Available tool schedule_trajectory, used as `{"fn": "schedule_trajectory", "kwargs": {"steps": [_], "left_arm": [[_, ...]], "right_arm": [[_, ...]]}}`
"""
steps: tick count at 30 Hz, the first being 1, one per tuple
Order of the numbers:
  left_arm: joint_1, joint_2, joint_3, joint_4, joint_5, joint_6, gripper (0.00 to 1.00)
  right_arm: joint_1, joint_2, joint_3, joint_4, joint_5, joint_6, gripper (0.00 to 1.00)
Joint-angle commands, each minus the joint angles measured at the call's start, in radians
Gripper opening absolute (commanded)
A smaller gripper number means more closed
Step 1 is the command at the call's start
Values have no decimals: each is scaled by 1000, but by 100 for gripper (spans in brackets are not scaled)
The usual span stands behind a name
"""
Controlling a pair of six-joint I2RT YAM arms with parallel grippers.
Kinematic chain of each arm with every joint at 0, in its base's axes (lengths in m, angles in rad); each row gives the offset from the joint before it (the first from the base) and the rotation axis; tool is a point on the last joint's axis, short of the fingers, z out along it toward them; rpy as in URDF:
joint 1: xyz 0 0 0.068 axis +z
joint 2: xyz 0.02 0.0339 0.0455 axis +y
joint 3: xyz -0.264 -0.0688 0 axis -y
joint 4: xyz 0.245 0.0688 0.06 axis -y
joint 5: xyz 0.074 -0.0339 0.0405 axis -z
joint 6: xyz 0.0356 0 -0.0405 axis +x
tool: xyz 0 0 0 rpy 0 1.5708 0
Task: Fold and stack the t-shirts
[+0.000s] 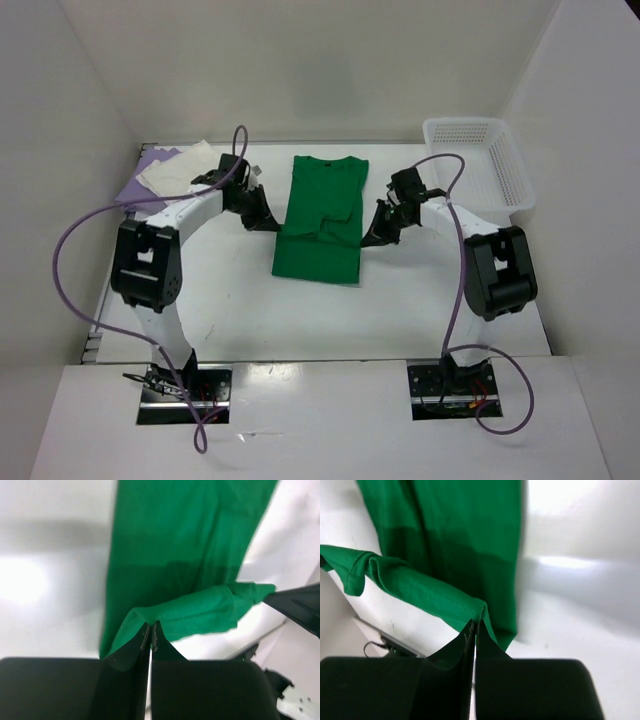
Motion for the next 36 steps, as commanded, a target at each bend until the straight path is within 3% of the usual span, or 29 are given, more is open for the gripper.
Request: {"fn": "schedule_trajectory", "kwargs": {"steps": [1,5,14,17,18,20,21,25,27,29,30,32,36], "left_arm": [[6,119,108,39,-49,29,0],[6,219,209,59,-88,39,0],[6,294,254,145,-121,-23,2],[6,294,254,202,-131,-56,8],[6,294,254,215,-120,-57,22],[15,262,234,249,-111,-83,38],[24,241,195,266,-102,-98,44],[24,109,131,309,-135,-84,44],[24,59,104,299,-115,-70,38],[3,20,24,309,-86,-70,36],[-12,7,-11,330,-59,-87,35],[-55,-7,-123,366,-28,-133,35],[-100,5,-215,438,-17,-164,33]], "right_arm": [[-55,60,97,54,49,-55,0],[-78,155,167,54,70,-75,0],[-89,315,294,97,70,-85,0],[-89,352,340,88,51,-85,0],[-89,352,349,87,50,-85,5],[-89,352,360,78,50,-85,15],[-89,335,360,78,50,-85,26],[-89,242,360,52,28,-97,42],[-52,191,360,28,40,-109,44],[-3,172,337,28,40,-109,34],[17,172,337,28,40,-100,15],[72,183,313,56,50,-85,1],[134,269,354,57,35,-69,0]]}}
